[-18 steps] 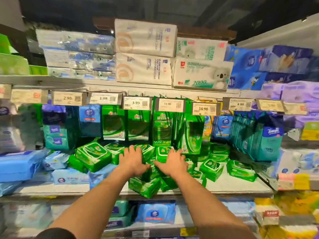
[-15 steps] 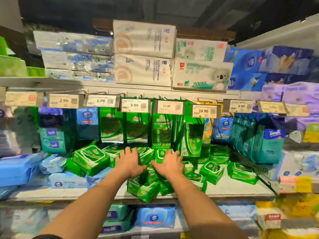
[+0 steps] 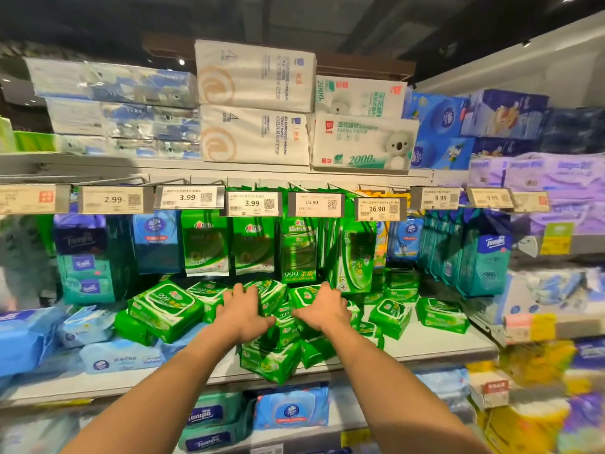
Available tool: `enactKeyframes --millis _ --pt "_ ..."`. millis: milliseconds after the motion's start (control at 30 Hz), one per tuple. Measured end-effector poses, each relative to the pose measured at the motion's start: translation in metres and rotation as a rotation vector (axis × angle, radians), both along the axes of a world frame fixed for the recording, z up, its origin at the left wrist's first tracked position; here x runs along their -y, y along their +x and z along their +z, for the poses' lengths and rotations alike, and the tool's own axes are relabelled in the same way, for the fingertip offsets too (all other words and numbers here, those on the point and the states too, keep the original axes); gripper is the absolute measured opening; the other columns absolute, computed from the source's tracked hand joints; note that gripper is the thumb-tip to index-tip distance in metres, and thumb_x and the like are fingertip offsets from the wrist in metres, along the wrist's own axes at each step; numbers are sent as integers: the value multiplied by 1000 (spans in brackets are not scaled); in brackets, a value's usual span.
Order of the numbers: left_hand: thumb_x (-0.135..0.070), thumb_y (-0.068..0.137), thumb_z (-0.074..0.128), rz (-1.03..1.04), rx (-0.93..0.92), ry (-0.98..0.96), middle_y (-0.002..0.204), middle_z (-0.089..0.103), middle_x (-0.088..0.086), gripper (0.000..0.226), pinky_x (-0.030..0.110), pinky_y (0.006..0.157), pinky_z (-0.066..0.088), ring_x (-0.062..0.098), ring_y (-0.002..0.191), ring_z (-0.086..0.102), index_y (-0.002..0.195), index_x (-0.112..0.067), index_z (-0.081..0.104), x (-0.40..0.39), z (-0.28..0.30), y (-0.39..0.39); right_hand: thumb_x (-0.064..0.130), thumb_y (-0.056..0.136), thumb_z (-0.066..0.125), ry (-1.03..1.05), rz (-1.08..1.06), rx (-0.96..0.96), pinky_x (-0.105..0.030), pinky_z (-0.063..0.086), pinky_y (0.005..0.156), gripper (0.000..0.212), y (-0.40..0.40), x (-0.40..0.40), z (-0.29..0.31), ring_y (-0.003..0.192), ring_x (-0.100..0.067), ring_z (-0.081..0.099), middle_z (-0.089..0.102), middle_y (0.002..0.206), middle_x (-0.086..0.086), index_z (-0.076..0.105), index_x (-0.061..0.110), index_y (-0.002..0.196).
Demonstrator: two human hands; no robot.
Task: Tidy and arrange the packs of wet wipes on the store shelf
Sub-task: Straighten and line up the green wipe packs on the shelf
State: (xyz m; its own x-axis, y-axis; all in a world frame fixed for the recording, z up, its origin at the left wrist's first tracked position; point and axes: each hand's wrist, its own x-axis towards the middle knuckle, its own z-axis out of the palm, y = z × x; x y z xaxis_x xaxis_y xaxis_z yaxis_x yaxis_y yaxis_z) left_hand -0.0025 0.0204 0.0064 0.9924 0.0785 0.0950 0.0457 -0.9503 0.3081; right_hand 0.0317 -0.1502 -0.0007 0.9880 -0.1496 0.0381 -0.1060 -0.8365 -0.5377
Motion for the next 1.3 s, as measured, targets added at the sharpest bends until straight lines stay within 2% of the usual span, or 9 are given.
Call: enactKeyframes --millis 200,367,567,867,933,1000,1100,1167,1300 --pt "-58 77 64 -165 113 38 136 33 12 77 51 105 32 33 131 27 135 -15 38 55 -13 -6 53 52 83 33 54 49 -41 50 96 105 -35 50 3 120 -31 55 55 134 -12 40 14 139" --pt "-56 79 61 -354 116 75 132 39 9 66 49 104 32 30 127 32 131 -18 43 115 -33 -15 42 50 85 27 33 24 -33 51 92 96 -68 120 -5 110 -24 59 62 124 -6 47 18 135" --pt "-53 80 60 -496 69 192 133 43 8 63 49 105 31 30 128 35 131 -18 45 176 -38 -7 54 31 77 55 -119 -16 -37 55 88 117 -71 225 -23 107 -24 61 62 124 -6 45 17 138" --pt "-50 84 57 -430 55 243 132 45 10 63 48 105 33 32 126 36 134 -16 45 271 -46 62 27 41 83 168 -21 20 -34 56 76 100 4 326 -40 90 -19 63 63 113 -4 48 18 135" --pt "-51 85 57 -367 33 252 135 44 12 64 47 106 33 31 127 35 136 -14 43 289 -52 80 20 46 86 188 44 -18 -26 55 65 96 25 339 -46 85 -16 64 62 117 -5 48 18 134" --pt "-52 86 58 -296 -5 261 137 41 13 67 47 107 33 32 129 34 137 -12 40 304 -64 95 11 53 88 186 133 -68 -10 46 53 90 41 352 -57 78 -8 61 61 114 -6 48 15 133" --pt "-53 85 61 -219 -42 236 140 37 14 73 47 109 33 33 131 33 138 -10 36 319 -79 115 5 58 86 174 210 -102 -2 41 56 81 60 365 -70 76 1 52 56 107 3 50 14 130" --pt "-54 84 62 -182 -67 225 140 39 15 76 47 110 33 34 131 35 139 -10 35 325 -87 127 6 58 86 182 228 -122 -5 44 58 81 69 371 -76 78 -3 57 55 111 3 51 16 130" --pt "-53 85 63 -150 -112 246 140 41 17 78 47 110 31 36 131 36 142 -8 33 329 -93 145 23 45 84 161 281 -137 -31 58 72 95 85 375 -86 93 -22 67 52 130 -1 48 28 132"
